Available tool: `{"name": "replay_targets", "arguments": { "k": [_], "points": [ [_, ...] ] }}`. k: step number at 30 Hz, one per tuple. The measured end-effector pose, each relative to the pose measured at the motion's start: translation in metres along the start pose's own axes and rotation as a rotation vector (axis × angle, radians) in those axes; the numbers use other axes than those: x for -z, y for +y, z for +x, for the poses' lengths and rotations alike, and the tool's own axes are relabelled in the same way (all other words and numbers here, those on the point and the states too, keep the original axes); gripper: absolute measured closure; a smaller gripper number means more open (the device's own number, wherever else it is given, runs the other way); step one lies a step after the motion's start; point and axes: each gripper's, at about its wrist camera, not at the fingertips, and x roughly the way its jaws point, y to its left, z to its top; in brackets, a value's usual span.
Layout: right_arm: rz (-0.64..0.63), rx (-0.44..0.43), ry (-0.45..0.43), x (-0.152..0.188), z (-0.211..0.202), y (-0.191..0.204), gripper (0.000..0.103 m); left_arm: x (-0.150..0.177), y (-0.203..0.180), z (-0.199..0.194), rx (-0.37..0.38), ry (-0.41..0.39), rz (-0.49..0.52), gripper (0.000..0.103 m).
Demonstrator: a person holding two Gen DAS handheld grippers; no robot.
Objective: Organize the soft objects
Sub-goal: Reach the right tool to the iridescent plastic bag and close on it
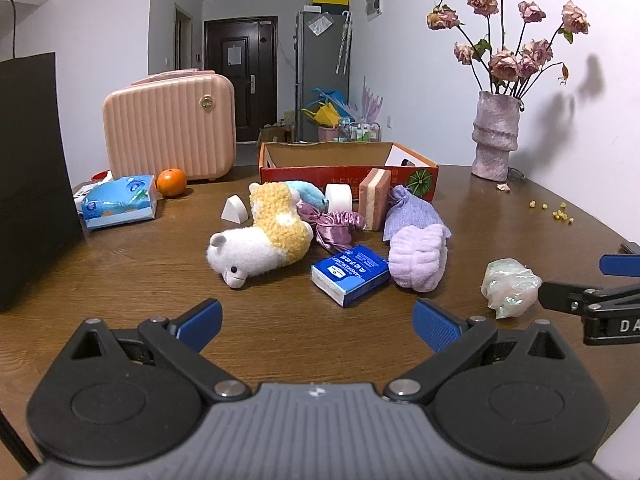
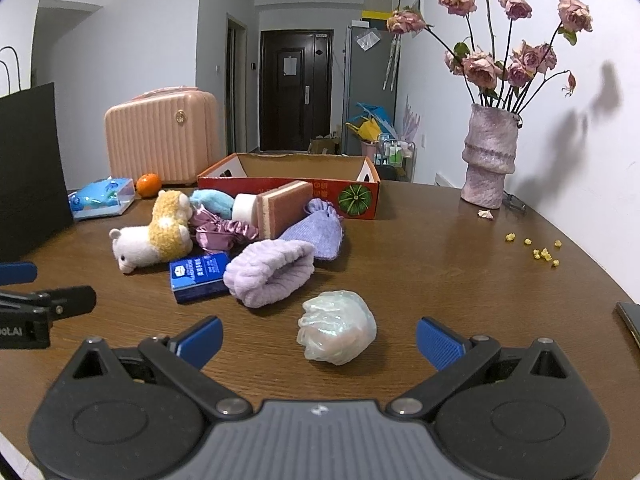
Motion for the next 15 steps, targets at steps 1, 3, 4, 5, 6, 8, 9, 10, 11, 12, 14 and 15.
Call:
{"name": "replay_targets", "arguments": {
  "k": [1,3,4,5,6,8,9,10,11,12,14,15],
  "points": [
    [-0.002,0.001,0.003,0.000,0.004,0.000,0.000,0.000,-0.001,0.003,0.000,0.003,0.000,0.000],
    [-0.006,0.004,0.014,-0.001,0.012,-0.002,0.000,-0.001,-0.001,0.008,-0.002,0.012,0.000,0.000],
    [-0.008,0.005,0.021,-0.001,0.017,-0.003,0.000,-0.001,-0.001,0.011,0.000,0.017,-0.002,0.000],
    [-0.010,0.005,0.026,-0.001,0.022,-0.004,0.000,-0.001,-0.001,0.014,0.002,0.021,-0.003,0.000],
    [-0.014,0.007,0.033,-0.001,0.027,-0.004,0.001,-0.001,-0.001,0.016,0.001,0.025,-0.004,0.000],
    [-0.027,0.009,0.042,-0.001,0.036,-0.004,0.001,0.000,-0.001,0.021,-0.003,0.031,-0.006,0.000],
    [-0.033,0.011,0.046,-0.002,0.041,-0.005,0.001,0.000,0.000,0.024,-0.004,0.036,-0.009,0.000],
    [-0.038,0.013,0.052,-0.002,0.046,-0.005,0.002,-0.001,0.000,0.027,-0.006,0.040,-0.012,0.000],
    [-0.041,0.012,0.058,-0.003,0.051,-0.006,0.003,-0.001,0.001,0.029,-0.008,0.045,-0.014,0.000],
    [-0.044,0.008,0.065,-0.003,0.055,-0.007,0.005,-0.001,0.001,0.032,-0.008,0.049,-0.017,0.000],
    [-0.050,0.001,0.082,-0.004,0.065,-0.008,0.007,-0.001,0.001,0.036,-0.010,0.057,-0.020,0.000],
    [-0.051,-0.004,0.091,-0.004,0.071,-0.008,0.008,0.000,0.001,0.037,-0.009,0.061,-0.022,0.000]
  ]
}}
